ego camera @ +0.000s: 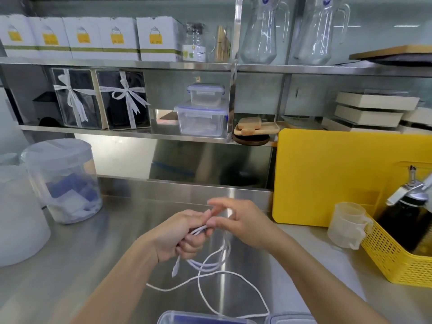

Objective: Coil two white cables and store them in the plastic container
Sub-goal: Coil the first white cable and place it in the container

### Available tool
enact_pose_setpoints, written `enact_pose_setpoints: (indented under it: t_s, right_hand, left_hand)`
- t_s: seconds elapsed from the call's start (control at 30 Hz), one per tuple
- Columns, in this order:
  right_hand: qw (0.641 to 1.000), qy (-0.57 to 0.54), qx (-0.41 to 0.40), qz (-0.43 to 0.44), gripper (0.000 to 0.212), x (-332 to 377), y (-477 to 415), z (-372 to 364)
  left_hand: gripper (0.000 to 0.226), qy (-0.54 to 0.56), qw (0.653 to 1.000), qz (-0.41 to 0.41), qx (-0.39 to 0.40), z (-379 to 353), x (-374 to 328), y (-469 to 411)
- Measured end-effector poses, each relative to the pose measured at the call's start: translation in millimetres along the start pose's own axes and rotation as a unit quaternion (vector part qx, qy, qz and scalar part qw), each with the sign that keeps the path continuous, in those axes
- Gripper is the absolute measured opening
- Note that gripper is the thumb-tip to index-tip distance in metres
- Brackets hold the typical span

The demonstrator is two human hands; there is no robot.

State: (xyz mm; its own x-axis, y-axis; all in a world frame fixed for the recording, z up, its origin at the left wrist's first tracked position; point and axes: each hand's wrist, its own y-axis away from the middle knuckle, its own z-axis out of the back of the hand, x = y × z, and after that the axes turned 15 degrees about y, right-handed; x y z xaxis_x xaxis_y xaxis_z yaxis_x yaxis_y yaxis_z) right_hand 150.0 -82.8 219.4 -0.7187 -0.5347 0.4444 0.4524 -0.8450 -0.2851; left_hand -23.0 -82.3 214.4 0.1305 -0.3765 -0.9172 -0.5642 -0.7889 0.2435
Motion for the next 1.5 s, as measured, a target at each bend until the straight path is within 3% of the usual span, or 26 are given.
enact_pose_setpoints:
  t_s: [0.1,0.27,0.43,0.53,0.6,0.7,0.8,0.87,0.93,1.0,1.1,1.23,1.3,1.4,1.5]
  right_hand:
    - [0.997,-0.067,-0.007,-0.023,0.015,0,4,-2]
    - [0.98,-0.135,-0.094,-0.108,0.016,-2,3,-7]
    - [0.987,-0.054,0.014,-0.152,0.016,-10,12,2]
    - [0.977,-0.001,0.093,-0.192,0.021,-13,16,9]
    - [0.974,-0.096,0.104,-0.176,0.02,-10,19,15]
    - [0.936,-0.326,0.054,-0.123,0.014,-1,22,24]
    - [0.906,-0.405,-0.025,-0.116,0.012,4,18,21]
    - [0.936,-0.327,-0.065,-0.114,0.008,5,14,12]
    - [0.981,-0.135,-0.084,-0.114,0.01,3,12,-2]
    - [0.989,-0.016,-0.093,-0.115,0.017,2,13,-20]
    - [0.976,-0.111,-0.12,-0.145,0.026,2,16,-38]
    - [0.954,-0.269,-0.052,-0.122,0.039,-3,16,-43]
    - [0.957,-0.258,-0.06,-0.115,0.033,-5,18,-45]
    - [0.98,-0.157,-0.081,-0.093,0.012,-11,22,-47]
    - [0.986,-0.12,-0.086,-0.075,0.014,-16,25,-40]
  left_hand:
    - [0.036,-0.021,1.0,-0.012,0.001,-3,-2,3]
    - [0.026,-0.038,0.976,-0.178,-0.12,-12,5,-9]
    - [0.022,-0.068,0.936,-0.272,-0.212,6,11,-16]
    - [0.031,-0.187,0.904,-0.299,-0.244,13,15,-19]
    - [0.036,-0.213,0.894,-0.304,-0.252,14,20,-23]
    - [0.032,-0.106,0.917,-0.291,-0.249,13,25,-28]
    - [0.024,-0.02,0.935,-0.267,-0.234,2,25,-30]
    - [0.024,0.028,0.939,-0.256,-0.227,-4,25,-30]
    - [0.023,0.074,0.94,-0.245,-0.225,-5,24,-28]
    - [0.022,0.104,0.943,-0.234,-0.213,-5,24,-24]
    - [0.024,0.113,0.951,-0.22,-0.186,-8,24,-20]
    - [0.023,0.095,0.957,-0.21,-0.175,-9,23,-19]
    - [0.024,0.095,0.957,-0.21,-0.178,-7,23,-17]
    - [0.023,0.086,0.955,-0.215,-0.188,-5,20,-15]
    - [0.022,0.054,0.953,-0.215,-0.207,-1,17,-14]
